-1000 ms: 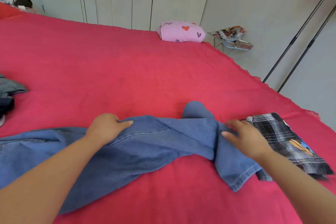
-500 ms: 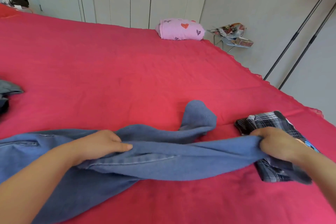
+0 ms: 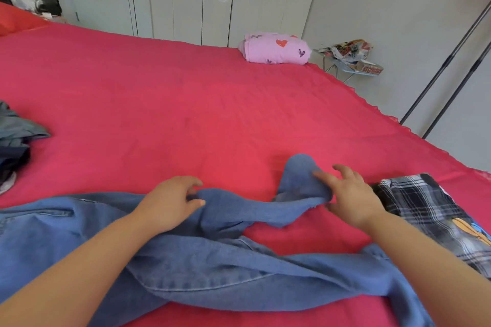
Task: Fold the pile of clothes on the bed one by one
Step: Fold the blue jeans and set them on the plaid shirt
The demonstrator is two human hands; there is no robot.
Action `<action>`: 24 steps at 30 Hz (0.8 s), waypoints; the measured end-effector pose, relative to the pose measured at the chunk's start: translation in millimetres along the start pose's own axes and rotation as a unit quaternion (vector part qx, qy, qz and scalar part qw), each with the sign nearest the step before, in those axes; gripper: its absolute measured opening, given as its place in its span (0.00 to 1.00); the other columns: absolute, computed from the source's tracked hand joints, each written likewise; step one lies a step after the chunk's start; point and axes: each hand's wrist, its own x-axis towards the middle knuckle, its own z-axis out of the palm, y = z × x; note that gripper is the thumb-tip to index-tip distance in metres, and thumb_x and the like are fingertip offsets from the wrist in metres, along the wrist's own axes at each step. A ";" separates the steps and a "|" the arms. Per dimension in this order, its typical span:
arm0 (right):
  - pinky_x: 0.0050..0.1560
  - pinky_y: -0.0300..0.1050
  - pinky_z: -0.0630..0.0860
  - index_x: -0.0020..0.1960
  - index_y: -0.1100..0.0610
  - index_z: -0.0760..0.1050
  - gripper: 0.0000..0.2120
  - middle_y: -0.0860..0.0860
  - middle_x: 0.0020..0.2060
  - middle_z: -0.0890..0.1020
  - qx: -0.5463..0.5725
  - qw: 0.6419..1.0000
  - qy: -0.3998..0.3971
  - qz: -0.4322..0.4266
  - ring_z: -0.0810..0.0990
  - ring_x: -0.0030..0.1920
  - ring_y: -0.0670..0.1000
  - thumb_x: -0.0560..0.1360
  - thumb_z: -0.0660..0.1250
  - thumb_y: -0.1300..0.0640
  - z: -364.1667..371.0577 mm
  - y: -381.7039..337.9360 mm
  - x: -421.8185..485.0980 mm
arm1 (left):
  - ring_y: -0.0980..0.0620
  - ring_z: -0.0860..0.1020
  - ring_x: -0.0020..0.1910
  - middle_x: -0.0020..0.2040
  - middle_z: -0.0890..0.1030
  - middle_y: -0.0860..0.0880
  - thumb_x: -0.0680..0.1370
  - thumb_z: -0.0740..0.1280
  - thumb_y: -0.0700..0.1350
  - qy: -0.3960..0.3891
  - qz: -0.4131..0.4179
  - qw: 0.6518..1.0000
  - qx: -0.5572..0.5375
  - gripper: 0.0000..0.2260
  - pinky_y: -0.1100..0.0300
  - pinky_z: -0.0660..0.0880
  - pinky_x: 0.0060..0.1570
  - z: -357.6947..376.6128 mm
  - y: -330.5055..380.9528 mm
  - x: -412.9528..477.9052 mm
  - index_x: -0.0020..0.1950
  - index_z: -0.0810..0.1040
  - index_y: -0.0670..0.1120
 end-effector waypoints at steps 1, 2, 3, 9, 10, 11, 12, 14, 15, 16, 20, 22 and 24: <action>0.65 0.51 0.67 0.68 0.48 0.68 0.26 0.55 0.69 0.64 -0.004 1.000 0.026 -0.011 0.64 0.69 0.58 0.71 0.66 0.58 0.7 -1.2 5.9 | 0.50 0.74 0.59 0.61 0.76 0.47 0.75 0.68 0.46 -0.010 0.000 1.000 0.021 0.22 0.61 0.66 0.61 3.5 -3.3 2.9 0.68 0.70 0.46; 0.62 0.50 0.69 0.62 0.51 0.74 0.19 0.56 0.66 0.69 0.015 0.998 0.055 -0.027 0.67 0.68 0.58 0.71 0.65 0.61 -3.6 -1.4 10.7 | 0.50 0.71 0.64 0.66 0.73 0.46 0.76 0.67 0.47 -0.020 -0.001 0.999 0.037 0.25 0.61 0.63 0.63 5.6 -6.7 4.8 0.71 0.66 0.46; 0.59 0.49 0.70 0.56 0.54 0.77 0.16 0.57 0.61 0.75 0.046 0.995 0.078 -0.039 0.71 0.64 0.59 0.70 0.64 0.64 -11.8 -0.6 14.0 | 0.50 0.68 0.68 0.69 0.70 0.46 0.76 0.67 0.47 -0.028 -0.003 0.998 0.049 0.27 0.62 0.60 0.65 7.3 -11.5 6.6 0.73 0.63 0.46; 0.42 0.45 0.64 0.51 0.55 0.75 0.10 0.59 0.47 0.80 0.042 0.988 0.148 -0.017 0.76 0.48 0.59 0.74 0.60 0.66 -103.1 9.4 12.2 | 0.50 0.63 0.72 0.74 0.63 0.47 0.76 0.66 0.52 -0.066 -0.032 0.997 0.028 0.33 0.60 0.57 0.69 10.9 -24.2 6.3 0.76 0.55 0.46; 0.44 0.47 0.67 0.53 0.54 0.75 0.11 0.59 0.48 0.79 0.007 0.987 0.159 -0.023 0.76 0.49 0.60 0.74 0.60 0.65 -110.0 9.8 13.0 | 0.51 0.63 0.72 0.74 0.64 0.48 0.77 0.64 0.53 -0.067 -0.027 0.997 0.029 0.32 0.61 0.57 0.69 11.5 -25.5 5.4 0.76 0.56 0.46; 0.47 0.49 0.70 0.54 0.53 0.75 0.12 0.58 0.48 0.78 -0.034 0.986 0.164 -0.028 0.76 0.50 0.60 0.74 0.60 0.64 -113.9 10.8 14.0 | 0.52 0.63 0.72 0.74 0.63 0.49 0.77 0.63 0.54 -0.066 -0.021 0.997 0.031 0.30 0.61 0.57 0.69 12.1 -27.0 4.3 0.76 0.56 0.47; 0.50 0.50 0.71 0.54 0.52 0.76 0.13 0.57 0.48 0.77 -0.069 0.983 0.170 -0.030 0.76 0.51 0.61 0.74 0.60 0.63 -114.6 12.3 14.8 | 0.52 0.62 0.72 0.74 0.63 0.50 0.78 0.61 0.54 -0.068 -0.020 0.997 0.031 0.29 0.62 0.56 0.69 12.8 -28.1 2.7 0.76 0.56 0.47; 0.51 0.50 0.69 0.55 0.50 0.78 0.14 0.57 0.47 0.77 -0.091 0.974 0.205 -0.038 0.76 0.51 0.62 0.73 0.61 0.63 -112.3 12.6 18.7 | 0.53 0.59 0.73 0.75 0.60 0.51 0.79 0.59 0.55 -0.088 -0.023 0.995 0.038 0.29 0.60 0.55 0.72 16.0 -31.8 -0.4 0.76 0.54 0.48; 0.51 0.51 0.71 0.54 0.50 0.79 0.16 0.57 0.46 0.78 -0.075 0.974 0.210 -0.046 0.76 0.50 0.62 0.72 0.62 0.64 -106.8 13.7 21.6 | 0.53 0.57 0.74 0.76 0.57 0.50 0.79 0.58 0.56 -0.111 -0.033 0.992 0.055 0.30 0.56 0.54 0.73 19.2 -34.0 -1.8 0.77 0.52 0.49; 0.52 0.53 0.73 0.54 0.50 0.79 0.17 0.57 0.46 0.78 -0.048 0.978 0.194 -0.051 0.76 0.50 0.61 0.71 0.62 0.64 -97.1 15.9 24.3 | 0.52 0.53 0.75 0.77 0.53 0.50 0.79 0.57 0.58 -0.144 -0.048 0.985 0.086 0.31 0.51 0.53 0.73 23.2 -35.8 -3.6 0.77 0.49 0.51; 0.61 0.53 0.71 0.68 0.51 0.70 0.25 0.56 0.58 0.78 0.045 0.999 -0.011 -0.002 0.75 0.60 0.57 0.72 0.69 0.56 -36.7 29.3 15.4 | 0.47 0.44 0.76 0.78 0.44 0.47 0.79 0.53 0.62 -0.236 -0.090 0.946 0.201 0.33 0.42 0.48 0.73 36.2 -36.0 -7.2 0.77 0.42 0.53; 0.63 0.48 0.69 0.70 0.54 0.66 0.29 0.56 0.61 0.77 0.131 0.990 -0.047 0.029 0.75 0.62 0.56 0.71 0.72 0.56 -22.9 38.6 1.7 | 0.46 0.46 0.76 0.78 0.45 0.48 0.78 0.54 0.62 -0.226 -0.093 0.947 0.210 0.33 0.41 0.49 0.72 35.3 -29.9 -3.7 0.77 0.43 0.53; 0.60 0.42 0.69 0.69 0.55 0.68 0.28 0.56 0.60 0.78 0.184 0.981 -0.025 0.052 0.76 0.60 0.54 0.71 0.72 0.56 -21.2 50.7 -9.6 | 0.46 0.48 0.76 0.78 0.47 0.49 0.77 0.57 0.62 -0.197 -0.082 0.957 0.198 0.33 0.41 0.52 0.72 33.7 -17.6 3.0 0.77 0.46 0.53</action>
